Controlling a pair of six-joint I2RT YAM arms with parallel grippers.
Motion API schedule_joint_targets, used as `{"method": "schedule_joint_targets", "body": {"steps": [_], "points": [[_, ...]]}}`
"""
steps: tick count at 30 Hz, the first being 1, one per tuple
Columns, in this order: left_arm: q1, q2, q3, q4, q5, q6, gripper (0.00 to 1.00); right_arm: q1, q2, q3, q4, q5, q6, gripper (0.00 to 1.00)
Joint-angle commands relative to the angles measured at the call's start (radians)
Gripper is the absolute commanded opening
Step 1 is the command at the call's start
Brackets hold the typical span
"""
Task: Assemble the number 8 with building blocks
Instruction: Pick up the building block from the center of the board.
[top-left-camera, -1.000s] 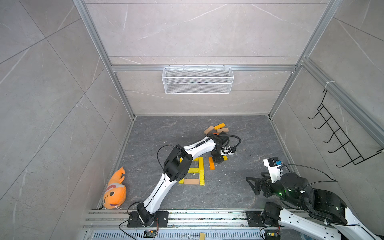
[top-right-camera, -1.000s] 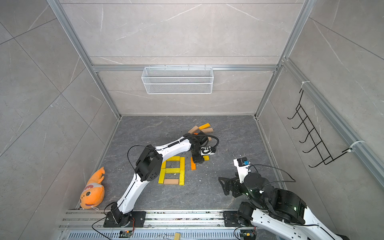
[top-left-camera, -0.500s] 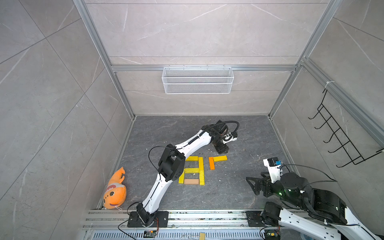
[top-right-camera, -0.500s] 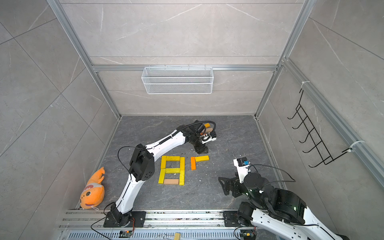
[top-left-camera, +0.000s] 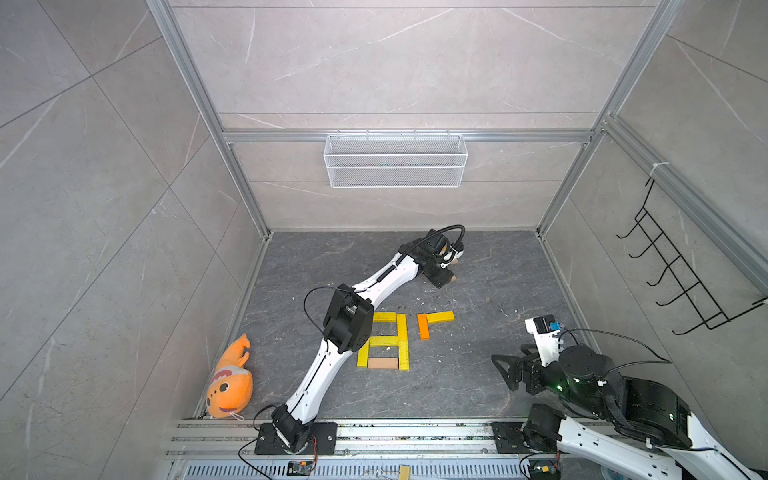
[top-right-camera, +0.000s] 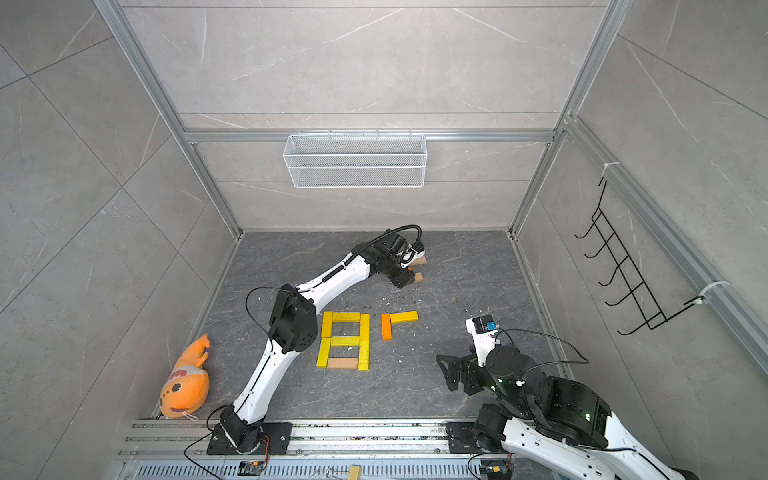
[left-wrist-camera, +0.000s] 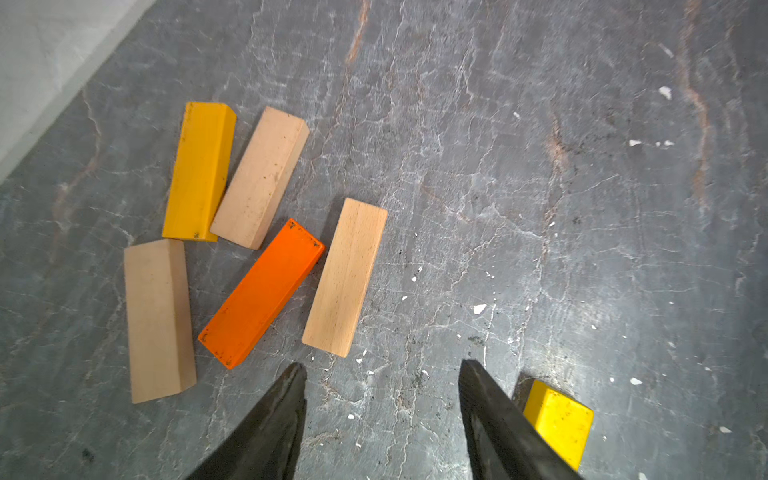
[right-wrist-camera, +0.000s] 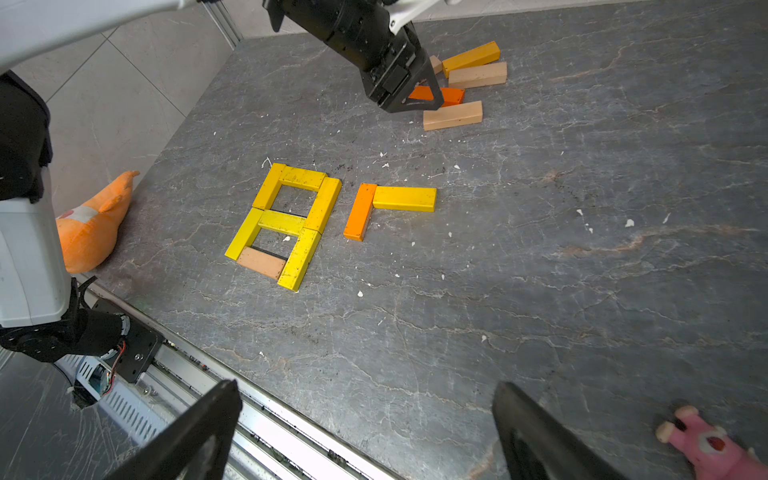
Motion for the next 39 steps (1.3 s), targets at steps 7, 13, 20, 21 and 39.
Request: {"method": "schedule_joint_targets", "body": {"steps": [7,13,20,21,39], "points": [[0.027,0.063,0.071,0.014,0.004,-0.066,0.58,-0.003,-0.005,-0.008,0.001,0.000,-0.011,0.97],[0.035,0.096,0.084,0.023,0.014,-0.076,0.58,-0.003,-0.005,-0.008,0.000,0.002,-0.008,0.97],[0.041,0.120,0.090,0.030,0.019,-0.083,0.57,-0.003,0.001,-0.008,-0.002,0.001,-0.008,0.97],[0.041,0.121,0.090,0.032,0.021,-0.084,0.57,-0.003,0.001,-0.008,-0.002,0.001,-0.007,0.97],[0.046,0.162,0.109,0.048,0.022,-0.096,0.57,-0.003,0.002,-0.008,-0.003,0.001,-0.006,0.97]]}}
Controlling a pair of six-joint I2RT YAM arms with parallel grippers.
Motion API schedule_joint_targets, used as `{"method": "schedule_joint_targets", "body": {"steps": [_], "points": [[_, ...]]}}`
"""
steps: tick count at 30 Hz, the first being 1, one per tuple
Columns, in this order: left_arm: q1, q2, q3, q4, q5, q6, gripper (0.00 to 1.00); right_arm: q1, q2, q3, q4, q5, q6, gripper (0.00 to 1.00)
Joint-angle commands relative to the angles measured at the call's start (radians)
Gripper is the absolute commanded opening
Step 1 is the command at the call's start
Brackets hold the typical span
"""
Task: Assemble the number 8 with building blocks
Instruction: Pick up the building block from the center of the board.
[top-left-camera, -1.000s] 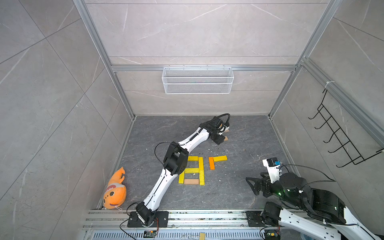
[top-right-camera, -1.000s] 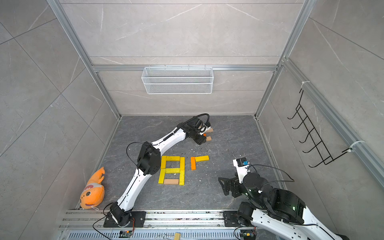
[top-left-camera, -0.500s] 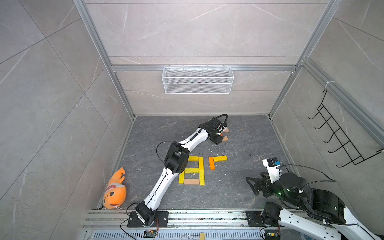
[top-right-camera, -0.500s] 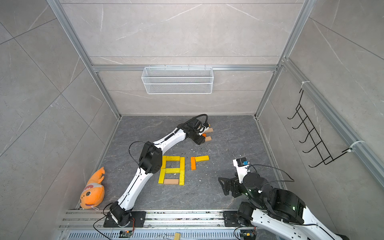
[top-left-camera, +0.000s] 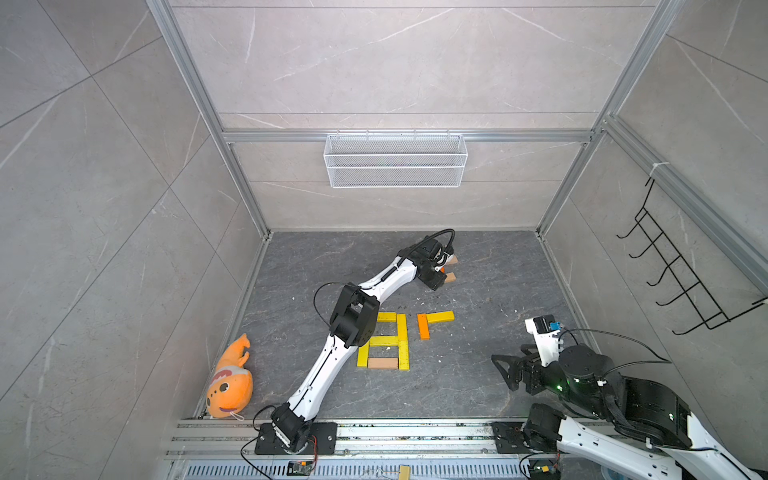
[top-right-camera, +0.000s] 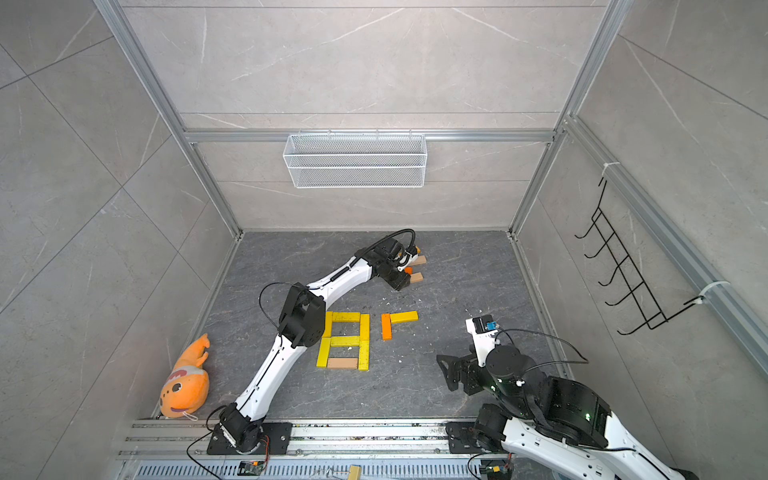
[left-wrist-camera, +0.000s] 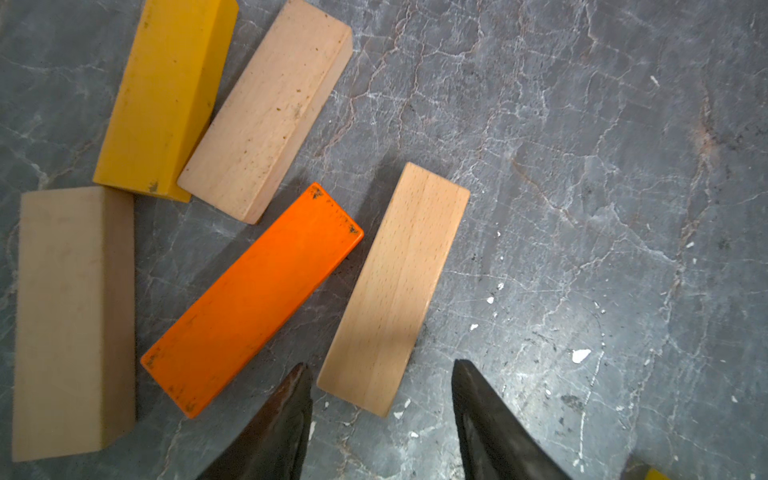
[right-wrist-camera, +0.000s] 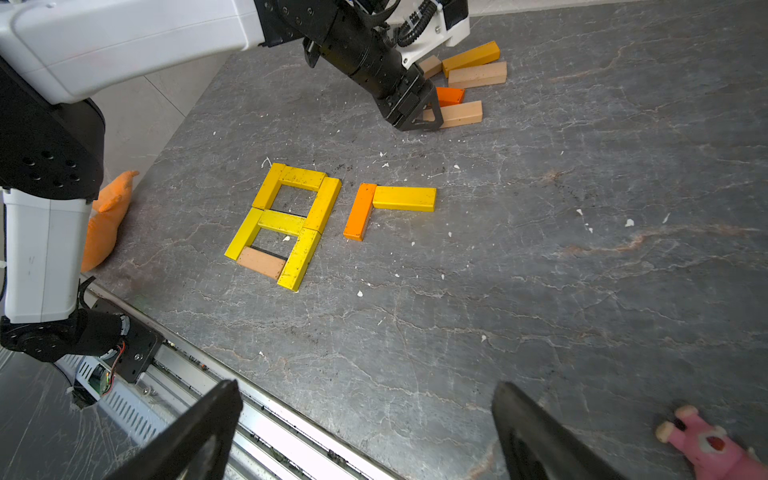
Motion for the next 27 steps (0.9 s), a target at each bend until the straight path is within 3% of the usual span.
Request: {"method": "schedule_joint_targets", "body": {"steps": [1,11,27], "points": [[0.006,0.024,0.049,0.015,0.017,-0.014,0.57,-0.002,0.001,-0.007,-0.003,0.002,-0.005,0.97],[0.006,0.040,0.053,0.017,0.022,-0.021,0.53,-0.002,0.006,-0.008,-0.004,0.001,-0.005,0.97],[-0.016,0.045,0.059,-0.026,0.025,0.060,0.28,-0.003,0.016,-0.005,-0.004,0.004,-0.004,0.97]]}}
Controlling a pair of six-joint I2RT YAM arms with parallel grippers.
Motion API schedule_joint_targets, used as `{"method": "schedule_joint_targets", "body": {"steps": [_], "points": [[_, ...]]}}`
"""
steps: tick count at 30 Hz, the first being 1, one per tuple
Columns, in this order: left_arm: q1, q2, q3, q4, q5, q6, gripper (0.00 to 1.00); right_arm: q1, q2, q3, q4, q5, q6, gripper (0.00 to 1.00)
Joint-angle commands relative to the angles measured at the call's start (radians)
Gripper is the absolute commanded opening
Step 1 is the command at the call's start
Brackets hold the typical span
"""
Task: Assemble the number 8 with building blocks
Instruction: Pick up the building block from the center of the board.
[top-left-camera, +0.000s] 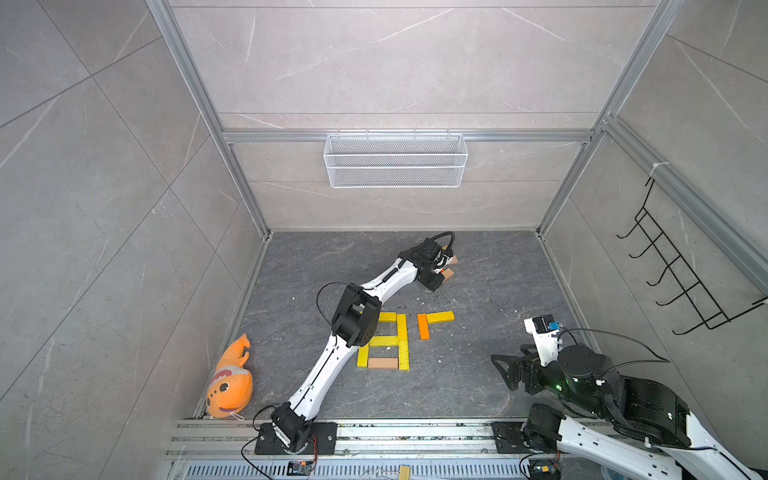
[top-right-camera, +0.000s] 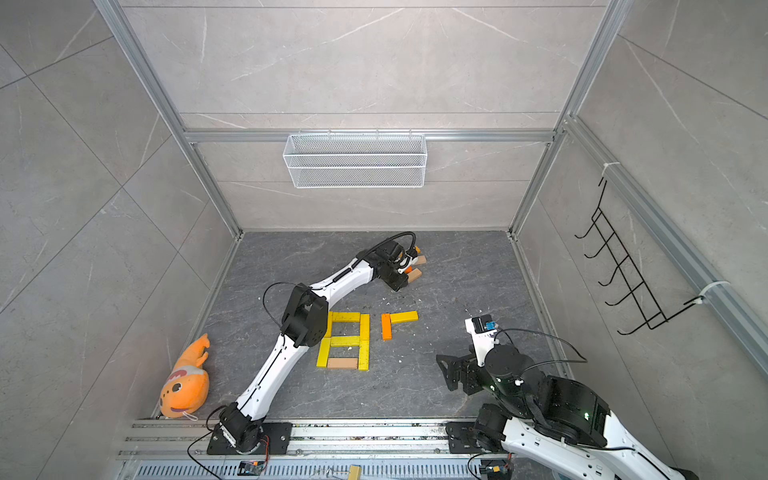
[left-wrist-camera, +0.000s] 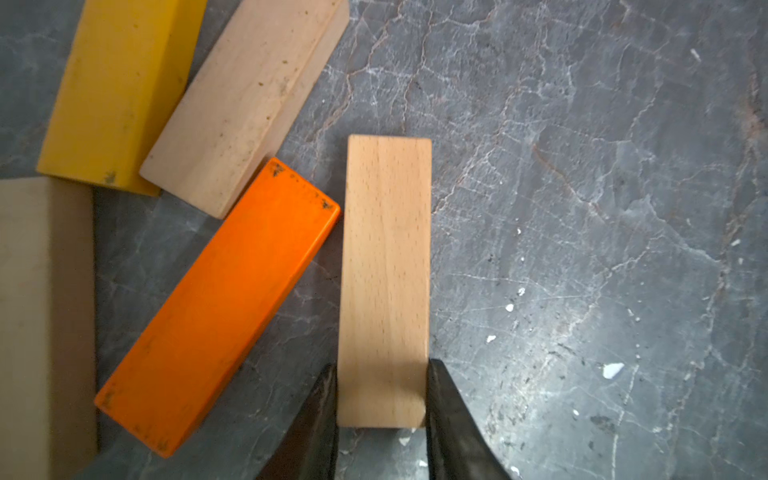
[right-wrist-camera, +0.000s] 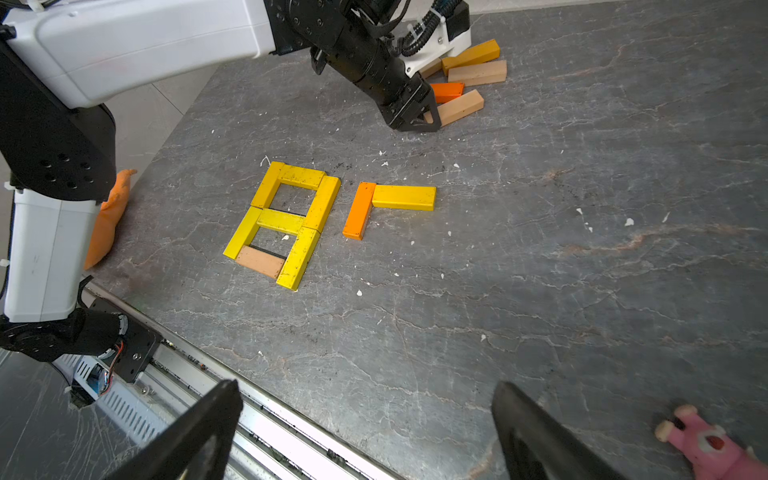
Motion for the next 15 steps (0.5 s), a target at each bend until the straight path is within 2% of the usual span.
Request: {"method": "schedule_joint_targets", "body": {"steps": [1,8,15], "points": [[-0.017,0.007,0.036,-0.024,0.022,0.040,0.27,-0.003,0.011,-0.006,-0.004,0.006,-0.004,0.97],[-0.035,-0.085,-0.025,-0.033,0.012,0.056,0.22,-0.003,0.034,0.019,-0.040,0.095,0.072,0.96],[-0.034,-0.331,-0.274,0.006,0.006,0.067,0.19,-0.003,0.078,-0.011,0.081,0.073,0.155,0.94]]}}
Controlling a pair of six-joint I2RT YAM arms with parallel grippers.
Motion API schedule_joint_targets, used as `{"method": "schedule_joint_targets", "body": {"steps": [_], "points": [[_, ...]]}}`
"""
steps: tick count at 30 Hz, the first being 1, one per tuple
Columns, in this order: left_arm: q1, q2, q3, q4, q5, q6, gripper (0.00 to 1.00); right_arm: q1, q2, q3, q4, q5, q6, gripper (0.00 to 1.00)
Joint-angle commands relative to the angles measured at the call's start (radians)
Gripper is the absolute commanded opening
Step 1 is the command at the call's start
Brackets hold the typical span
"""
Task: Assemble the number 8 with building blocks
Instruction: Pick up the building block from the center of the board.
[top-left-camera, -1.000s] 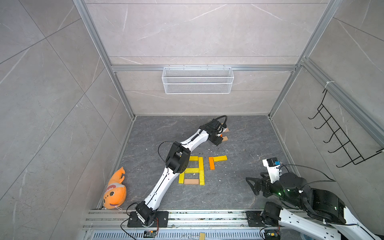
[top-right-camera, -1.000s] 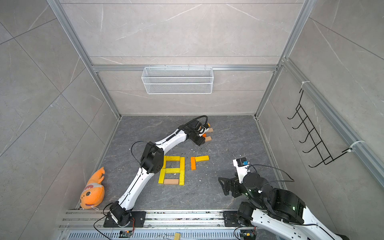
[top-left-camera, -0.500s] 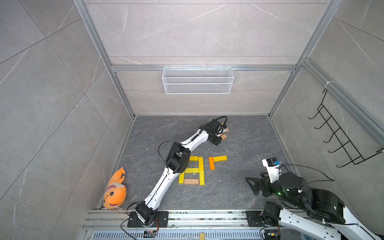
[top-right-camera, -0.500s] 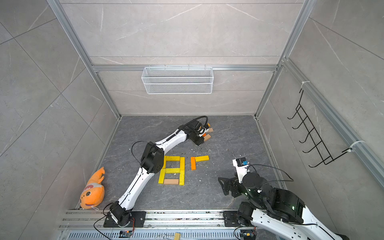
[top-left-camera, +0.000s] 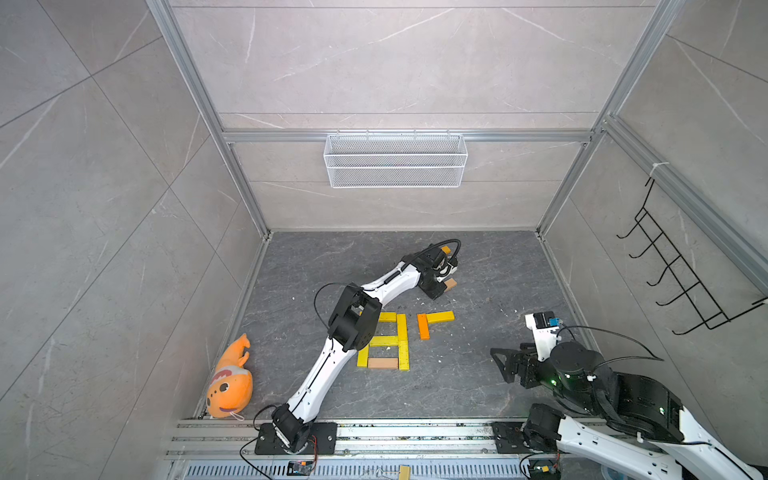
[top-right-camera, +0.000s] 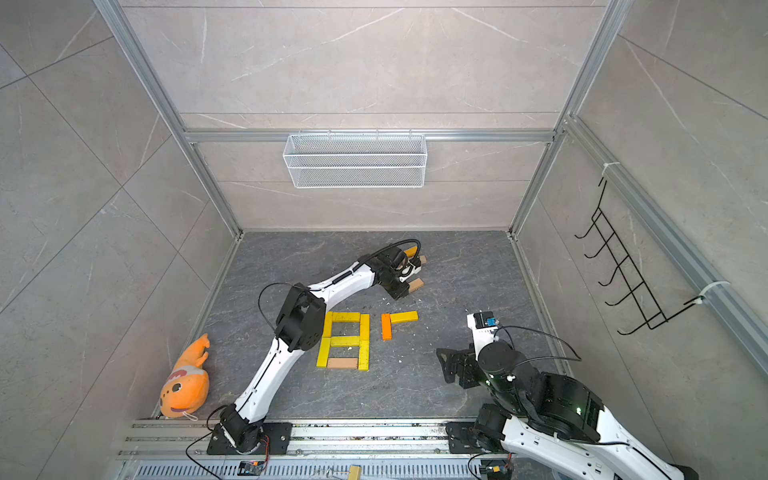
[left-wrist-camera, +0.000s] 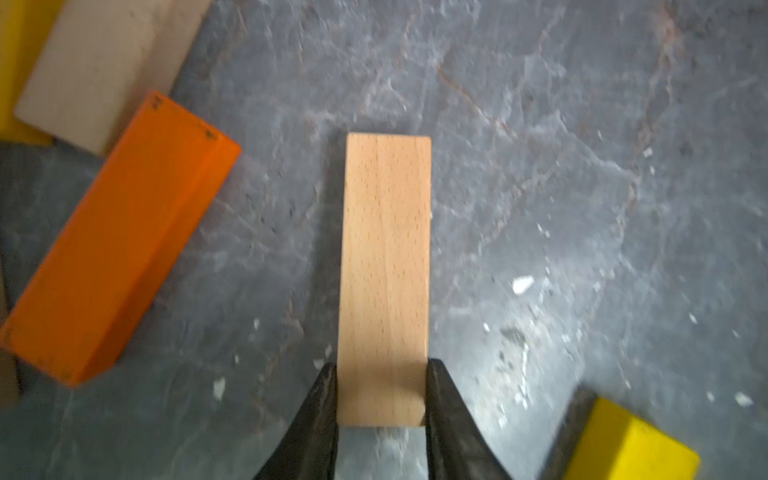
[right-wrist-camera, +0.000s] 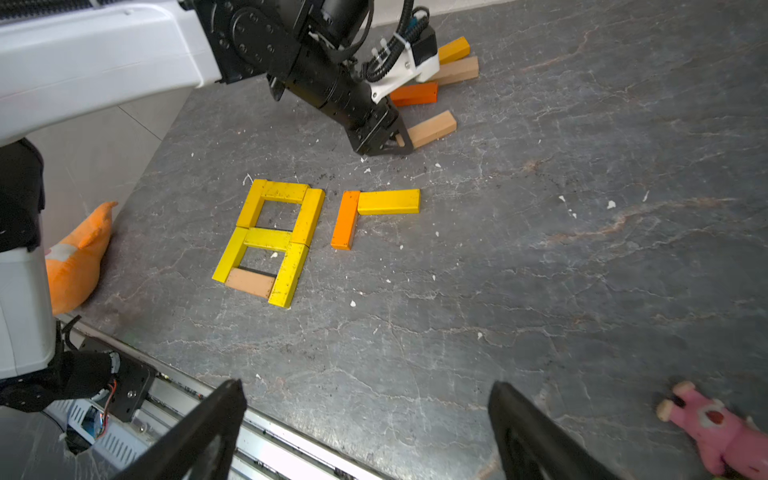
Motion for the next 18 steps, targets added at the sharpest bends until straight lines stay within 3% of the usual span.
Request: {"method": "schedule_joint_targets", "body": {"steps": [1,11,18], "points": [[0.001,-0.207,-0.072,0.006,0.013,0.022,0.19,-0.003,0.039,-0.014,0.056,0.024,0.053,0.94],[-0.045,-0.547,-0.470,0.083,0.010,-0.074,0.20,-0.003,0.057,-0.048,0.070,0.025,0.075,0.94],[-0.177,-0.645,-0.616,0.093,-0.149,-0.357,0.20,-0.002,0.025,-0.094,0.062,0.074,0.190,0.86]]}}
